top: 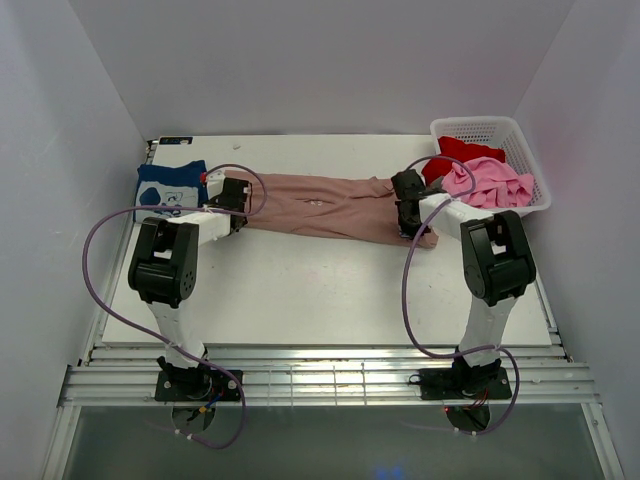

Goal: Fold and stack the t-shirts
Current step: Fold the tshirt

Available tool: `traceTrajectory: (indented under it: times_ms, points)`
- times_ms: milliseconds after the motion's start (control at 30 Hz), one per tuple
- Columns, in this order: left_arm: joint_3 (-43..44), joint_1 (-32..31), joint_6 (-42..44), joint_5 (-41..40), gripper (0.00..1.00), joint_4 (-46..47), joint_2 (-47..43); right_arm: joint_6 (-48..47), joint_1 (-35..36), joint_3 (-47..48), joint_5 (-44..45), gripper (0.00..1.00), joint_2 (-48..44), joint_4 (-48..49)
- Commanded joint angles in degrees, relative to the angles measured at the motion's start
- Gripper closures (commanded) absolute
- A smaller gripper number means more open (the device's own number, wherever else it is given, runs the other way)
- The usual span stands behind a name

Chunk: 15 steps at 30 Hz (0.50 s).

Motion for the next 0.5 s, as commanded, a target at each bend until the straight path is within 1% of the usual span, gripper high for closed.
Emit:
traceTrajectory:
  times_ms: [0, 233, 367, 467]
  points:
    - [-0.22, 1.73, 0.21, 0.32, 0.39, -4.36, 1.64, -0.97, -3.09, 0.93, 4.51, 0.92, 3.5, -4.08]
    - [0.22, 2.17, 0.3, 0.93, 0.39, -4.72, 2.17, -4.48, -8.8, 4.27, 4.78, 0.92, 5.35, -4.16]
    - [-0.14, 2.08, 0.03, 2.33, 0.39, -4.54, 1.91, -8.0, -9.07, 8.39, 3.73, 0.92, 7.46, -2.76]
    - [-0.31, 1.64, -0.58, 3.83, 0.39, -4.01, 0.42, -9.5, -9.07, 9.02, 1.18, 0.92, 6.5, 0.14]
